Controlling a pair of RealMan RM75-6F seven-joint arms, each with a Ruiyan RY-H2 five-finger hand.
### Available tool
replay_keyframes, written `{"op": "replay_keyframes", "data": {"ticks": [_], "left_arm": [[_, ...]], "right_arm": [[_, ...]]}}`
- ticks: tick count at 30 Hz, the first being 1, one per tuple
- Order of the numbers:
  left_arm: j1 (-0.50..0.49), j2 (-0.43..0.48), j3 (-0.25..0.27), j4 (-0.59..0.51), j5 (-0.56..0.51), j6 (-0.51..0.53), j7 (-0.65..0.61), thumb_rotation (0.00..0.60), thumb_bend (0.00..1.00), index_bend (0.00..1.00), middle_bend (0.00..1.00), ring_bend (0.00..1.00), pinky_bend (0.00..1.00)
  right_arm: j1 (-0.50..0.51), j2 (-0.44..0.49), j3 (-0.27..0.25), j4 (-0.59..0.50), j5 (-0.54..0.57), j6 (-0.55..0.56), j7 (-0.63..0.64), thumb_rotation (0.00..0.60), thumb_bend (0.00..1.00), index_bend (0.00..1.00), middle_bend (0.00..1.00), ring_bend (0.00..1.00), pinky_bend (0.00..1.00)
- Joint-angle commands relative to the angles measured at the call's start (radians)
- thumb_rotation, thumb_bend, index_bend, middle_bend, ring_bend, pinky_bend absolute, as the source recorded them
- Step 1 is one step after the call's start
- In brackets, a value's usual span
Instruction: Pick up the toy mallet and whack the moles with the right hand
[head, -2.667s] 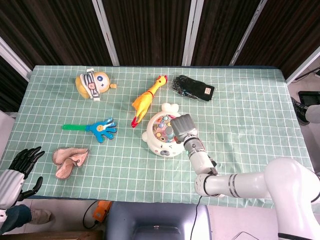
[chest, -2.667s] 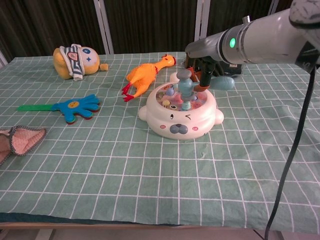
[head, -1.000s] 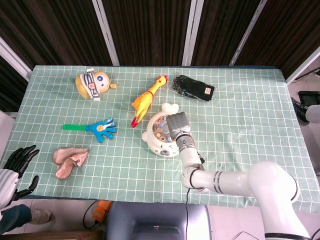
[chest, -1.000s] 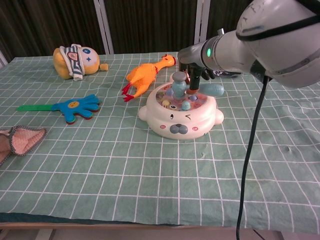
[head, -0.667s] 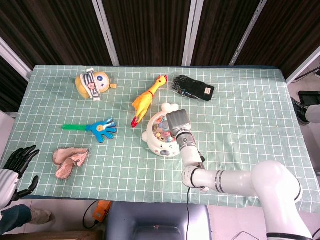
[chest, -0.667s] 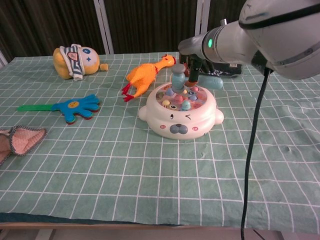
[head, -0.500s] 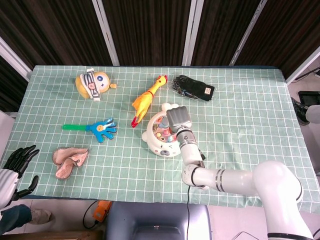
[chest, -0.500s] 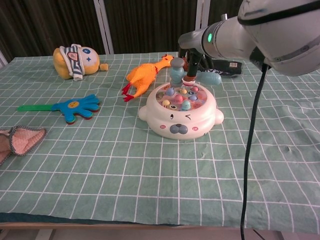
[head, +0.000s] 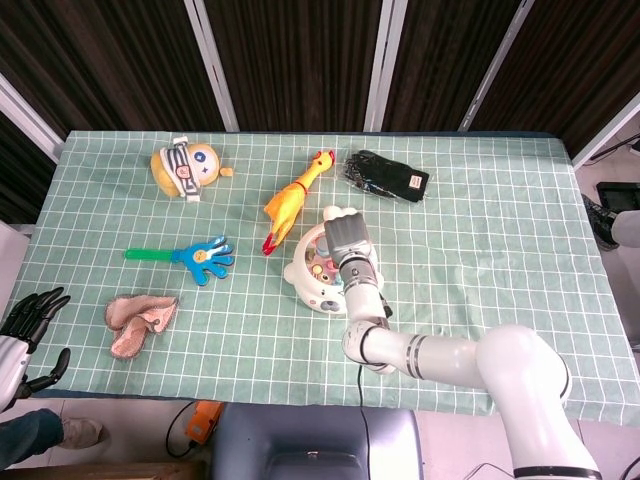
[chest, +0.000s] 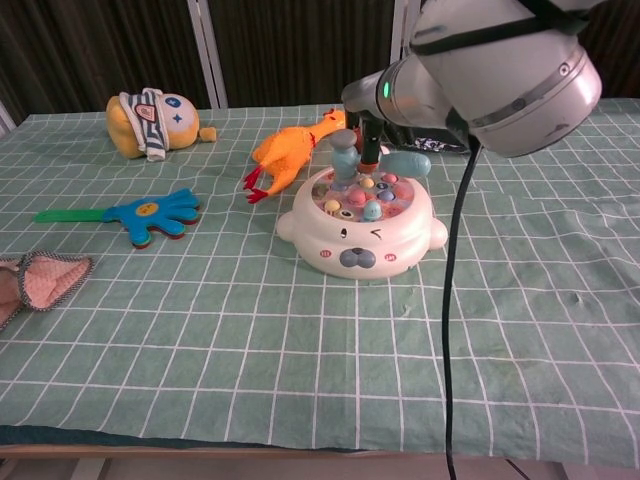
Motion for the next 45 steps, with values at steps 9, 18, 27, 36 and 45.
{"op": "replay_keyframes", "data": {"ticks": [9,18,27,36,45], "left_arm": [[0.001,0.0,-0.002,0.0,-0.002,0.0,0.001,0.6,0.5,0.0,0.0,0.0,0.0],[0.004,-0.004,0.0,0.001,0.011,0.012,0.012,0.6,0.5,0.0,0.0,0.0,0.0],[0.007,-0.013,0.003,-0.017,0.02,0.013,0.065,0.6,0.5,0.0,0.0,0.0,0.0],[0.005,-0.027,0.004,-0.042,0.022,-0.004,0.142,0.6,0.5,0.0,0.0,0.0,0.0],[-0.003,-0.039,0.0,-0.055,0.016,-0.026,0.189,0.6,0.5,0.0,0.0,0.0,0.0]], "right_arm": [[0.014,-0.035,0.023,0.057,0.046,-0.009,-0.065,0.6,0.56,0.87,0.68,0.78,0.69],[-0.062,0.134,0.049,-0.186,-0.016,0.051,-0.015,0.6,0.56,0.87,0.68,0.78,0.69],[-0.328,0.401,-0.095,-0.512,-0.33,0.049,0.232,0.6,0.56,0.87,0.68,0.78,0.7],[-0.599,0.414,-0.239,-0.337,-0.763,-0.065,0.639,0.6,0.56,0.87,0.68,0.78,0.71],[-0.707,0.348,-0.257,-0.106,-1.04,-0.142,0.952,0.6,0.56,0.87,0.68,0.78,0.71]]}}
